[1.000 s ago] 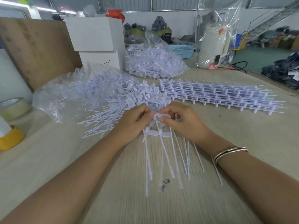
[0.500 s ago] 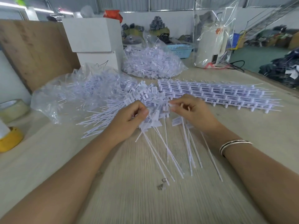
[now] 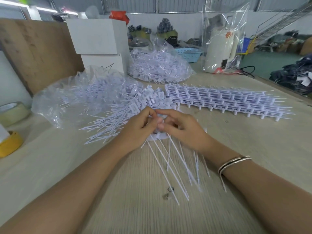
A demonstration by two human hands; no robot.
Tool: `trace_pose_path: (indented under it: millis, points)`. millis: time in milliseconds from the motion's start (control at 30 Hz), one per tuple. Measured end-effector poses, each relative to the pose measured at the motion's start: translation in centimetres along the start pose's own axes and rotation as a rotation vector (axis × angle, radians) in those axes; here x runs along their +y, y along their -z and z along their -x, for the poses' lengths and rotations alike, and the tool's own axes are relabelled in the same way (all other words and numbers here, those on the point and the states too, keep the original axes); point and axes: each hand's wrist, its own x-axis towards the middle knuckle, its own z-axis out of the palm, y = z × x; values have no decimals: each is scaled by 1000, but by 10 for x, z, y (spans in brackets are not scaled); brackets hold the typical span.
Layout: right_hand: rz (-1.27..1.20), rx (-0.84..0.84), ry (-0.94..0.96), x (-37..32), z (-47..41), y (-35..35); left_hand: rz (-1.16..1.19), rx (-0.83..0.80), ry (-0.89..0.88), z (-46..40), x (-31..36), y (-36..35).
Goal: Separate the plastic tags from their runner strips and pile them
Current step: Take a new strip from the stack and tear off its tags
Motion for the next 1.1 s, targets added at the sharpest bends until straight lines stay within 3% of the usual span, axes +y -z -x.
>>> trace_pose_path:
  millis: [133, 300, 400, 467, 600, 833, 933, 1100]
  points:
    - [-406, 51, -79, -1, -1, 5, 210, 7, 49, 0, 6, 0]
    - [-580, 127, -67, 3, -2, 8, 253, -106, 133, 2, 2, 1]
    - [-637, 161, -82, 7, -3, 13, 257, -88, 124, 1, 4, 2]
    - [-532, 149, -80, 11, -3, 15, 240, -59, 101, -1, 3, 4]
    - [-15, 36, -2, 11, -1, 8, 219, -77, 100, -1, -1, 8]
    - [276, 102, 100, 11, -3, 10, 82, -91, 86, -1, -6, 11]
    - [238, 77, 92, 12, -3, 11, 34, -110, 57, -1, -6, 13]
    - [-28, 81, -28, 10, -3, 17, -52, -141, -3, -1, -7, 16]
